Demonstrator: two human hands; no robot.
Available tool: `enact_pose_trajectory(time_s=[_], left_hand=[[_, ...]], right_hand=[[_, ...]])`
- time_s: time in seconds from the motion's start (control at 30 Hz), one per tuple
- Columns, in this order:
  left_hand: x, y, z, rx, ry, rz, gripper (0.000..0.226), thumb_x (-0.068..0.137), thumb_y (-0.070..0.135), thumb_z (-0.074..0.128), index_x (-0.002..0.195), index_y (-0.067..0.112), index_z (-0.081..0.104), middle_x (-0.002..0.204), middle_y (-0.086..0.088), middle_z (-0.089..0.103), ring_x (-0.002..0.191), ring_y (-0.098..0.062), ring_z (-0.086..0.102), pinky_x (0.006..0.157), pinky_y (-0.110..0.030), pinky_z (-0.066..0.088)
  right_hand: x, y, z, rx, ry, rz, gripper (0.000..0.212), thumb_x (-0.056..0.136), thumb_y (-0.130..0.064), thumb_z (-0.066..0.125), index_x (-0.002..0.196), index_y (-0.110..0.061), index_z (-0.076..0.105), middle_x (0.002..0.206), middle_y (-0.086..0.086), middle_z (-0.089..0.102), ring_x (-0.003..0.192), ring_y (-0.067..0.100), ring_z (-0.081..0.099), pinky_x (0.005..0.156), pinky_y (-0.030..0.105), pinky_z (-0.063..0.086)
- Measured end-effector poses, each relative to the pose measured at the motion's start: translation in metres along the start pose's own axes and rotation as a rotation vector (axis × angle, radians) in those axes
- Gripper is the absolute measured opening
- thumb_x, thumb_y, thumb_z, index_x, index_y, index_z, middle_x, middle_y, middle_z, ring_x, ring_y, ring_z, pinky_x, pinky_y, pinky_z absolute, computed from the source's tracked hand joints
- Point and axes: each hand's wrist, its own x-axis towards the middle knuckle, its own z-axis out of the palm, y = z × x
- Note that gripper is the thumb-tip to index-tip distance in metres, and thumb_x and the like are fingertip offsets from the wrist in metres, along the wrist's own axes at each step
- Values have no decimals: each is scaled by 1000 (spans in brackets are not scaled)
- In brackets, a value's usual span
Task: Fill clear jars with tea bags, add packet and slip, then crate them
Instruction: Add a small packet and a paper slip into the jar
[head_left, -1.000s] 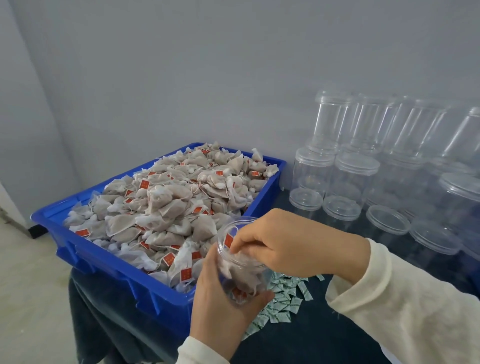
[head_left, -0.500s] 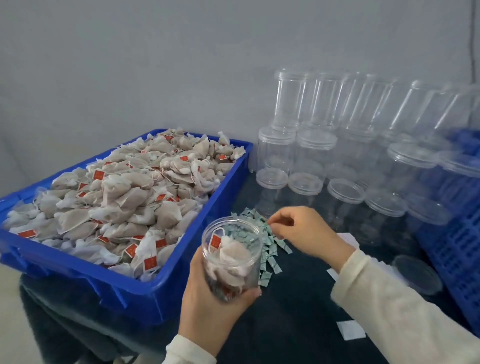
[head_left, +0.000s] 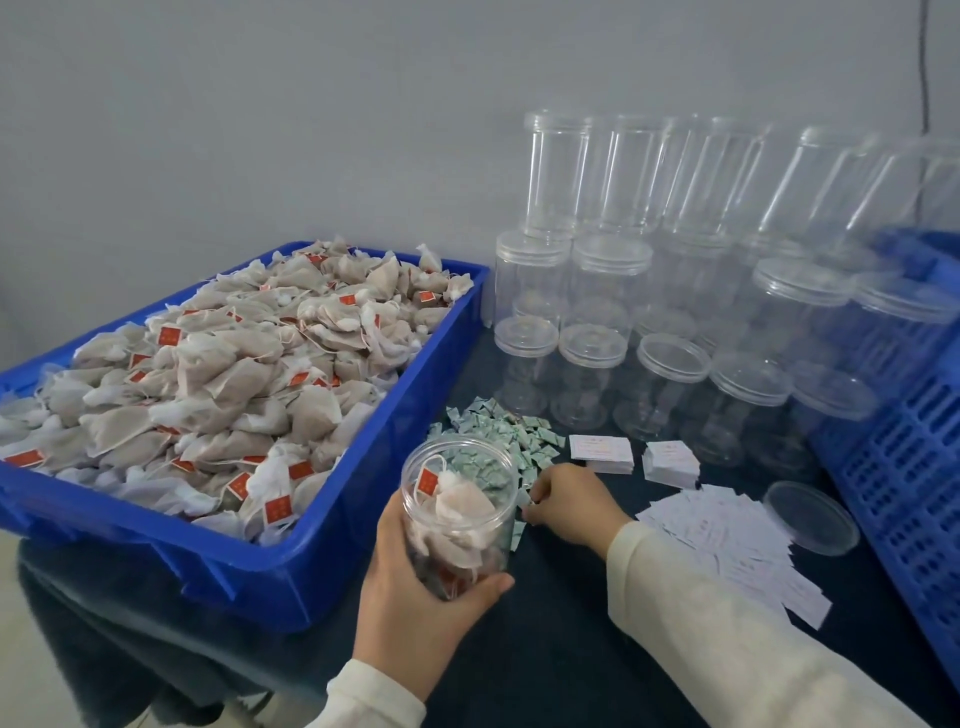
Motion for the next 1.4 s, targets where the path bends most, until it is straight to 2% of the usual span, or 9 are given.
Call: enact_pose_trajectory(time_s=[0.13, 0.33, 0.47, 0.6, 0.8, 1.07, 1.17, 1.27, 1.4], left_hand=[[0, -2, -1, -1, -17, -7, 119, 39, 40, 93, 140, 35, 32, 130, 18, 52, 120, -3, 50, 100, -26, 43], [1, 1, 8, 3, -34, 16, 115, 40, 44, 92, 136, 45, 30, 129, 27, 49, 121, 3, 47, 104, -29, 42], [1, 7, 18, -7, -53, 60, 106, 36, 55, 86, 124, 60, 27, 121, 47, 41, 116, 20, 40, 89, -9, 38], [0, 10, 24, -18, -73, 110, 103, 43, 42, 93, 122, 57, 28, 118, 54, 36, 114, 27, 36, 80, 6, 34], [-2, 16, 31, -58, -95, 135, 100, 46, 33, 95, 121, 51, 31, 115, 54, 40, 110, 29, 39, 80, 8, 31], [-6, 19, 58, -169, -175, 162, 104, 43, 27, 96, 123, 52, 35, 121, 28, 53, 112, 18, 48, 83, 2, 39], [-7, 23, 71, -172, -208, 180, 105, 36, 49, 90, 122, 64, 32, 121, 37, 50, 115, 13, 49, 89, 1, 38], [-8, 24, 84, -185, -244, 183, 104, 33, 51, 89, 117, 71, 32, 119, 36, 52, 111, 12, 52, 85, -4, 43], [-9, 25, 93, -179, -276, 171, 106, 29, 53, 88, 114, 75, 29, 117, 33, 55, 109, 14, 52, 84, -12, 41]], right_hand=[[-14, -7, -25, 338, 44, -41, 14, 84, -23, 73, 75, -17, 65, 64, -9, 63, 61, 7, 57, 56, 17, 43], [-64, -48, -100, 701, 13, -305, 11, 85, -21, 72, 77, -28, 72, 58, -18, 65, 48, -7, 53, 49, 5, 40], [-85, -62, -105, 531, -82, -428, 17, 83, -20, 74, 76, -35, 72, 72, -18, 71, 66, -7, 63, 63, 5, 45], [-87, -60, -100, 381, 5, -424, 17, 82, -24, 76, 73, -36, 69, 76, -16, 72, 68, -3, 64, 67, 12, 50], [-96, -51, -106, 236, 53, -445, 12, 85, -30, 72, 76, -39, 72, 69, -17, 66, 61, 0, 53, 62, 11, 43], [-103, 41, -137, 230, 296, -117, 8, 86, -26, 71, 86, -32, 76, 76, -21, 70, 74, -4, 63, 69, 9, 47], [-108, 90, -122, 68, 267, 84, 14, 89, -28, 68, 100, -27, 75, 91, -17, 70, 77, -7, 57, 66, 9, 41], [-123, 122, -92, 36, 211, 210, 26, 86, -39, 69, 109, -29, 71, 94, -18, 63, 72, -7, 53, 62, 8, 36], [-118, 123, -63, 19, 204, 188, 37, 85, -47, 67, 117, -30, 67, 117, -13, 61, 90, -1, 53, 82, 20, 41]])
